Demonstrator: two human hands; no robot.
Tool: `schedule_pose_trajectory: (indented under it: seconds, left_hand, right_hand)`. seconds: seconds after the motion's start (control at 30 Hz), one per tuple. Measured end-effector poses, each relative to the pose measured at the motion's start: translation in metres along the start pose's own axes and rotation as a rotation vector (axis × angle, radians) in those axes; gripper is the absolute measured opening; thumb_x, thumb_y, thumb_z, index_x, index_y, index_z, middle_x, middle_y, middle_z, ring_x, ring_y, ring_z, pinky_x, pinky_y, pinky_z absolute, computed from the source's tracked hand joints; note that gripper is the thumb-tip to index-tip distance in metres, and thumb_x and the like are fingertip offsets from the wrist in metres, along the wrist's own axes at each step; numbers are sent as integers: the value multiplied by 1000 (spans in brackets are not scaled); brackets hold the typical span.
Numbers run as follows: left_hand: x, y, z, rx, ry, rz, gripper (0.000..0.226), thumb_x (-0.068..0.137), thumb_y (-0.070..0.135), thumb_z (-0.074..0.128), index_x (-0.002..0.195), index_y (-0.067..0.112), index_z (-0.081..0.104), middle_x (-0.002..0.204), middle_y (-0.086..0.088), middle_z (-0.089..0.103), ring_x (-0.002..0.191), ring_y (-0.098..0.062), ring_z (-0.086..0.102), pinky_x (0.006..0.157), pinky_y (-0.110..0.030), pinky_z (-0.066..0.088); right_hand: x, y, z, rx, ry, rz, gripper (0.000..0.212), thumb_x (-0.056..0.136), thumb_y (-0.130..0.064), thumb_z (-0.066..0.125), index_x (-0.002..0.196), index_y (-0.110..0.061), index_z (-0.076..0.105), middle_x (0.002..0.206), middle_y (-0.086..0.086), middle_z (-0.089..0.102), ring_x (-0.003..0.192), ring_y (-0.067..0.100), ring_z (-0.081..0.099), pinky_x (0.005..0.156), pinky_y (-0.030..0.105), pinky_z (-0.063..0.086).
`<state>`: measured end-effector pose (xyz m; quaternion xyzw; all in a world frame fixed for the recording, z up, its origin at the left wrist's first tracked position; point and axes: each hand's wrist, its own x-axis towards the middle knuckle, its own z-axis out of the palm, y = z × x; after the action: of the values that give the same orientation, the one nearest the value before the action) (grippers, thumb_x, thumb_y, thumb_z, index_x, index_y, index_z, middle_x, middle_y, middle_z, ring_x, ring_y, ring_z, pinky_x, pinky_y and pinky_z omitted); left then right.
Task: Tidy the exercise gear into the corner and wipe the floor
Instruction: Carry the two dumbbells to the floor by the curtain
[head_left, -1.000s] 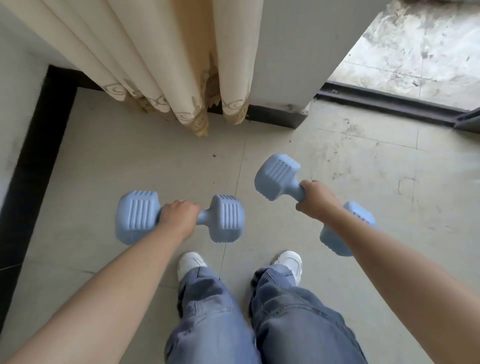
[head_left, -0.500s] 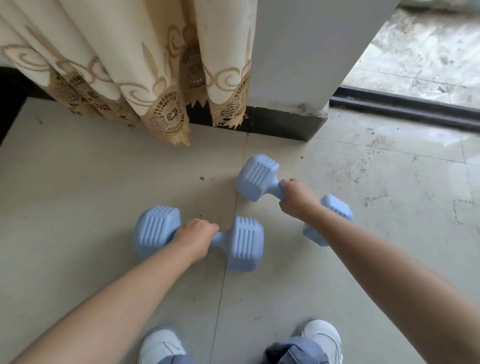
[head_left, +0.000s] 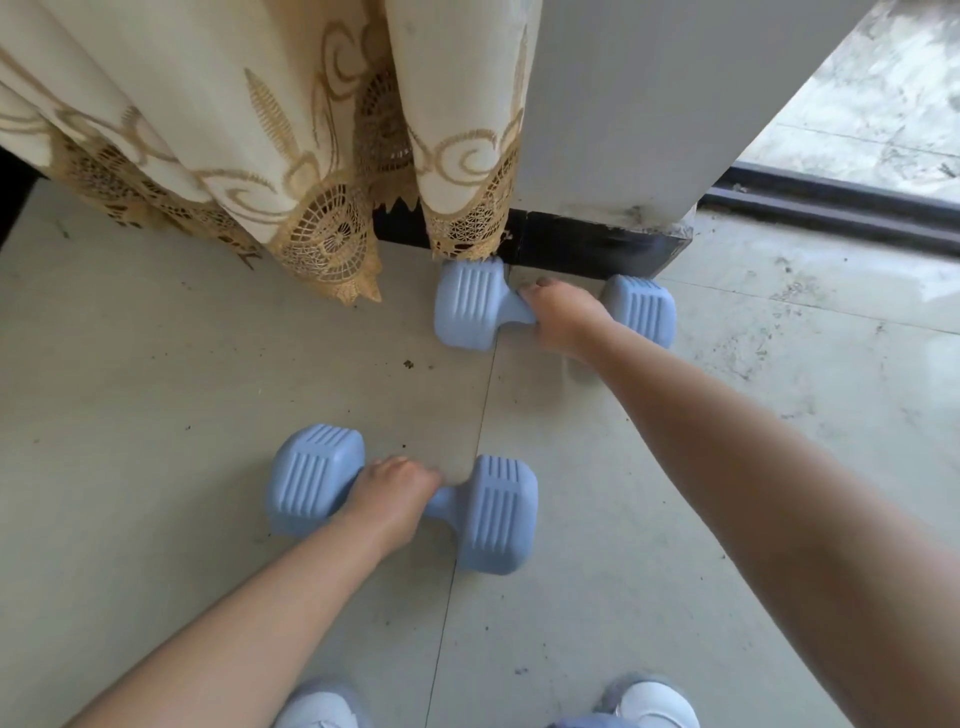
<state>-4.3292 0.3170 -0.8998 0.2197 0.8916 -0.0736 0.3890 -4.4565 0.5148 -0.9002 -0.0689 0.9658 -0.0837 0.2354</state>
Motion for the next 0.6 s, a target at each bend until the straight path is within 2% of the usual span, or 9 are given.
schedule_pose_trajectory:
  seconds: [0.23,0.37,0.43,0.5,0.53,0.6]
  left_hand:
    - [-1,0,-2,-49,11,15,33,88,-1,47,119,12,52,126,-7,56,124,-25,48,96,-32,40]
    - [-1,4,-8,-87,39,15,34,88,-2,46,118,11,53,125,-8,56,123,-23,48,95,-31,39]
    - [1,10,-14,-109,53,20,33,88,-3,45,117,9,54,124,-9,56,122,-25,49,93,-32,39]
    - [7,19,-24,-130,79,35,31,88,-3,44,115,8,54,123,-11,57,121,-27,50,92,-34,41]
    - [12,25,-29,-135,95,46,30,88,-3,45,114,8,55,122,-12,57,120,-28,50,91,-34,41]
    - [22,33,-41,-147,136,58,29,87,-4,45,112,6,55,120,-13,58,118,-29,51,90,-35,43]
  right_hand:
    - [7,6,0,-84,22,-24,52,93,-6,44,143,-9,31,137,16,45,126,33,42,99,40,40]
    - [-16,12,-2,-169,95,-73,51,93,-8,47,143,-5,33,141,15,40,131,31,36,108,38,32]
    - [-36,21,-1,-226,271,-180,46,79,1,65,125,2,55,127,22,54,121,36,51,100,40,43]
    - [-56,40,7,-196,457,-210,39,56,9,78,93,6,70,99,26,68,93,41,67,79,48,54]
    - [-68,51,12,-177,486,-190,33,55,9,76,87,6,70,93,25,69,88,42,68,74,51,55]
    - [-87,65,19,-126,503,-140,24,69,1,57,90,7,69,95,26,69,88,43,68,71,52,55]
